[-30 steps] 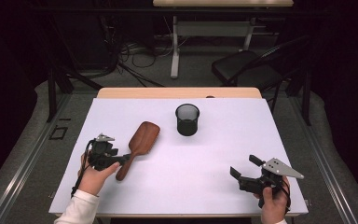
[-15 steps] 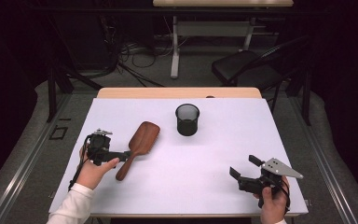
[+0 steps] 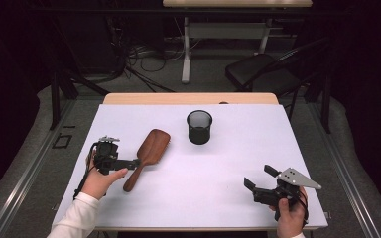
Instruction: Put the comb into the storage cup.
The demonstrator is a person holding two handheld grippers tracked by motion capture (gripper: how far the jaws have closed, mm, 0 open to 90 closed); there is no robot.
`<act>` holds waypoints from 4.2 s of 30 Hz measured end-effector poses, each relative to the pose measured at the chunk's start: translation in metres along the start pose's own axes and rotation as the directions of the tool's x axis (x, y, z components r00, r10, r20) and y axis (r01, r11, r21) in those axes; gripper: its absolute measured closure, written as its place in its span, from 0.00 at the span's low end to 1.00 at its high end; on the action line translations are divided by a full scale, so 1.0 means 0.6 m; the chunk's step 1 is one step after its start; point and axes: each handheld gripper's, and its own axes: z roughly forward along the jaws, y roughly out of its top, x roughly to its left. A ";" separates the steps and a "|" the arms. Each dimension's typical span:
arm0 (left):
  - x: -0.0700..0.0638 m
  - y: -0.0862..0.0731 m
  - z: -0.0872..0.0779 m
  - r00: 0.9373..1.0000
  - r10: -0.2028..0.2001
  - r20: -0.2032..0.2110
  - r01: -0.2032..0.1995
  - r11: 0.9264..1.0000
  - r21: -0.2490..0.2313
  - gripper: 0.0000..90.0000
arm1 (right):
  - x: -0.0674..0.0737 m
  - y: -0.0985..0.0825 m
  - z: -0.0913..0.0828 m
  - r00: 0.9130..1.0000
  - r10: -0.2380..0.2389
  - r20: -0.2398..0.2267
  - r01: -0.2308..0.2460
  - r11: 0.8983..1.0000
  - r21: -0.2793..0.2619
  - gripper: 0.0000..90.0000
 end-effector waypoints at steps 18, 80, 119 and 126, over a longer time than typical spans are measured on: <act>-0.024 0.017 0.014 0.997 0.072 -0.009 -0.071 0.994 0.082 0.01 | 0.001 -0.001 0.003 1.000 0.004 0.001 -0.004 1.000 0.005 0.08; -0.040 0.018 0.097 0.991 0.114 -0.071 -0.089 0.951 0.296 0.50 | 0.000 -0.002 0.006 1.000 -0.011 -0.003 0.011 1.000 0.024 0.10; -0.043 0.012 0.094 0.987 0.147 -0.072 -0.122 0.952 0.281 0.78 | -0.002 -0.003 0.008 1.000 -0.005 -0.013 0.005 0.999 0.033 0.11; -0.041 0.008 0.092 0.990 0.132 -0.059 -0.112 0.957 0.267 0.79 | -0.002 -0.003 0.008 1.000 -0.003 -0.013 0.003 0.999 0.037 0.12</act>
